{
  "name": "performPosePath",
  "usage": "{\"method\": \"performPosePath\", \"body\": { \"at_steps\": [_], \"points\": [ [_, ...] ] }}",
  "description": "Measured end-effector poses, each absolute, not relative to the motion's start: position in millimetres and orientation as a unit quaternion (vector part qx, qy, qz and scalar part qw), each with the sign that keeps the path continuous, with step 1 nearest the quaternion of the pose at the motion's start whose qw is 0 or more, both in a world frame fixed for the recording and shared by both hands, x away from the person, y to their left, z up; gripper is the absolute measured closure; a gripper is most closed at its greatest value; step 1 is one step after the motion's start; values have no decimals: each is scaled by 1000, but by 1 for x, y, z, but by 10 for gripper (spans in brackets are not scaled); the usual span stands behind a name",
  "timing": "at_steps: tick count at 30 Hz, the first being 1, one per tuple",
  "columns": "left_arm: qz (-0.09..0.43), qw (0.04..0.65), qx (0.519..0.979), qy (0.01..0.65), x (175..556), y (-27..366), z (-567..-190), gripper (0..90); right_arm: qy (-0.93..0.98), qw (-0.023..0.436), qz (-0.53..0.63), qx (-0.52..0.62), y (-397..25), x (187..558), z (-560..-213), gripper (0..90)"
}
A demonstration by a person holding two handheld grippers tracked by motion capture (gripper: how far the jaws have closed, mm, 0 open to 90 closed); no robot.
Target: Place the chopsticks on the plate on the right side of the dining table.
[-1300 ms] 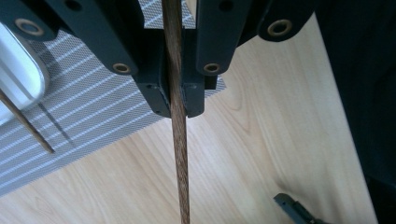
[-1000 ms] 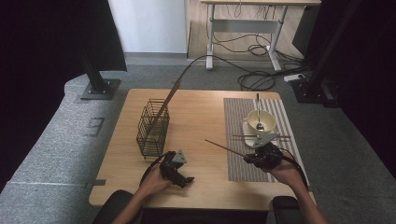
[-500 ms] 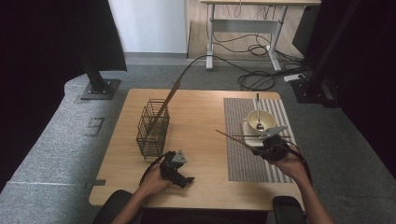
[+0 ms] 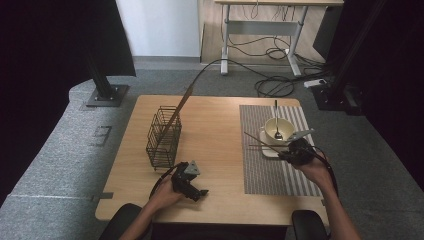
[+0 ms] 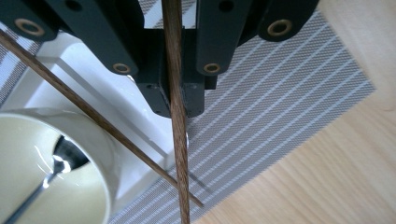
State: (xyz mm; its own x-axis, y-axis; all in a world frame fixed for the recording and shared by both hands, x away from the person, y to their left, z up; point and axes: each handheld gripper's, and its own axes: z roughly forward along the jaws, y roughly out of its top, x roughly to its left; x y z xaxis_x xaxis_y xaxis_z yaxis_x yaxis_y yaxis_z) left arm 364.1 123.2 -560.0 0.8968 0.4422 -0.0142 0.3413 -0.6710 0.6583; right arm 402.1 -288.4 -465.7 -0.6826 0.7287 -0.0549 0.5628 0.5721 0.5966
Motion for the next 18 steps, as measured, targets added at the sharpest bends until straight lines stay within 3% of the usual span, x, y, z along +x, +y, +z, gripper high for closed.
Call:
{"method": "performPosePath", "body": {
  "at_steps": [18],
  "points": [
    [73, 344, 911, 215, 364, 123, -560, 0, 867, 157, 255, 398, -314, 430, -498, 827]
  ]
}}
